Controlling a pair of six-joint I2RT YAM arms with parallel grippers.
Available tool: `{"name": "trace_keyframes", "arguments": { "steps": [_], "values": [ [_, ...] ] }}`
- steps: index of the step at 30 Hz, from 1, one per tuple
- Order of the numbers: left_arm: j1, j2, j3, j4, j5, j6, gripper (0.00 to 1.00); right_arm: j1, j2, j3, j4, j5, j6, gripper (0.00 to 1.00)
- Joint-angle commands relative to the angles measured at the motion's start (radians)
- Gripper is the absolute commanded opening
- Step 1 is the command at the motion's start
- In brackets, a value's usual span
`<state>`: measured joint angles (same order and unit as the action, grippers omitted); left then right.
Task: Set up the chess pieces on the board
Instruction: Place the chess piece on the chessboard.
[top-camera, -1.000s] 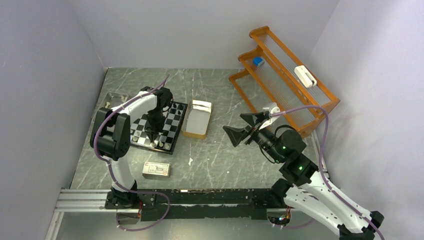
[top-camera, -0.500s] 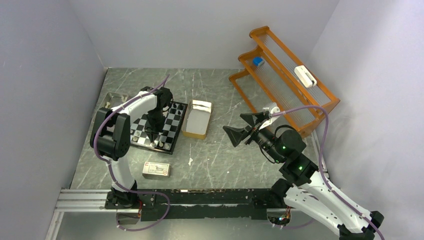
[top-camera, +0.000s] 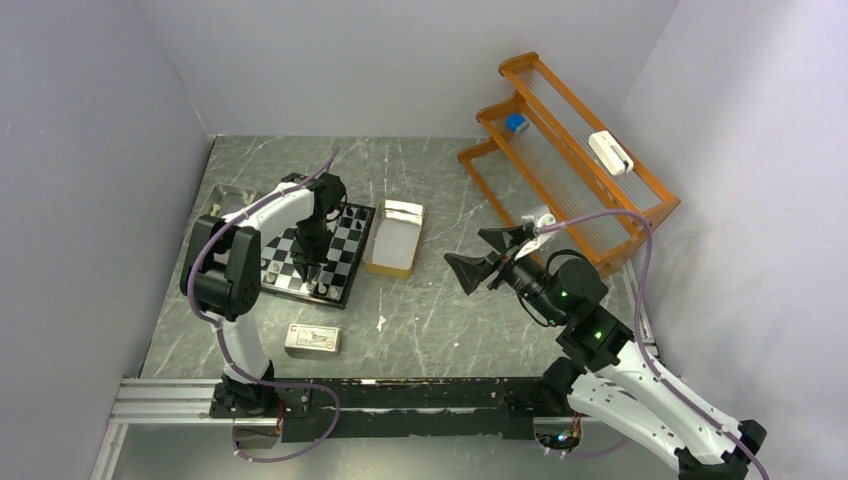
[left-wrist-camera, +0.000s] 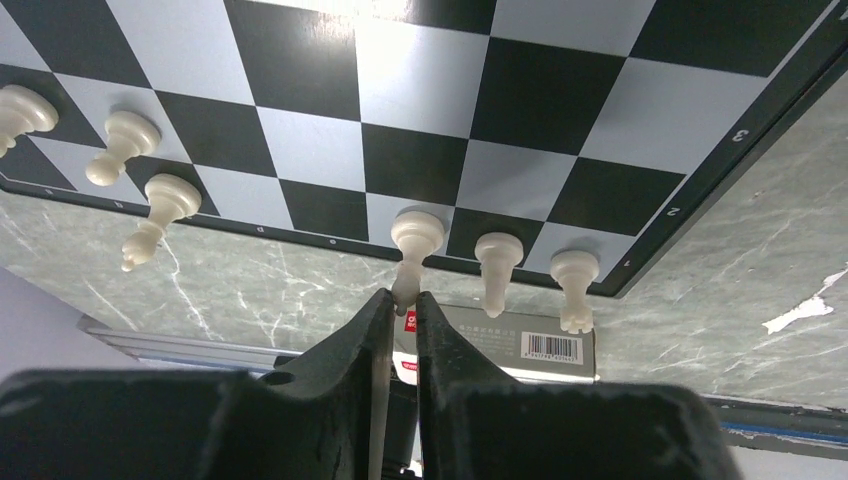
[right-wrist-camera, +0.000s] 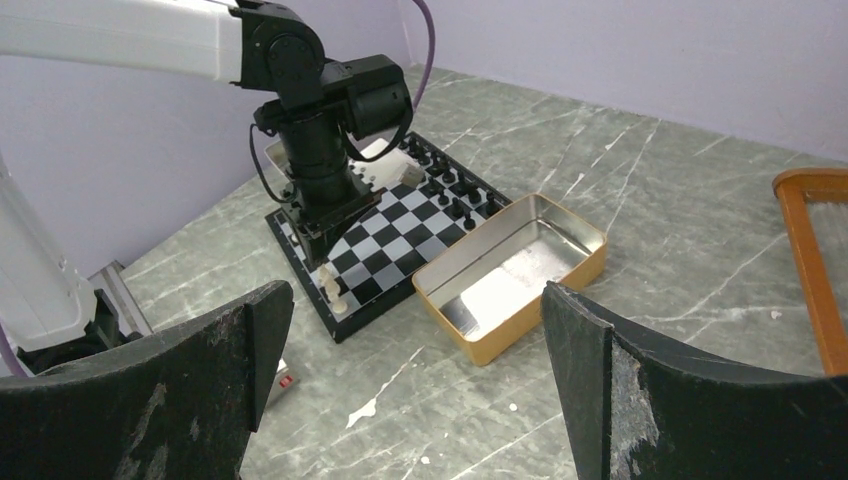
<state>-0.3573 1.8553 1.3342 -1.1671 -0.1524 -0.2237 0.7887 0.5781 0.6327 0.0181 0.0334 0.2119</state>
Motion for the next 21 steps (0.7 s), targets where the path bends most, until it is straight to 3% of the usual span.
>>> {"name": "trace_keyframes", "arguments": {
  "steps": [1, 21],
  "values": [
    [-0.009, -0.01, -0.002, 0.037, 0.017, 0.006, 0.2, 0.001, -0.003, -0.005, 0.028, -0.006, -0.006, 1.0],
    [-0.009, -0.023, -0.024, -0.004, -0.006, -0.023, 0.14, 0.001, -0.006, -0.002, 0.024, -0.006, -0.002, 1.0]
  ]
}}
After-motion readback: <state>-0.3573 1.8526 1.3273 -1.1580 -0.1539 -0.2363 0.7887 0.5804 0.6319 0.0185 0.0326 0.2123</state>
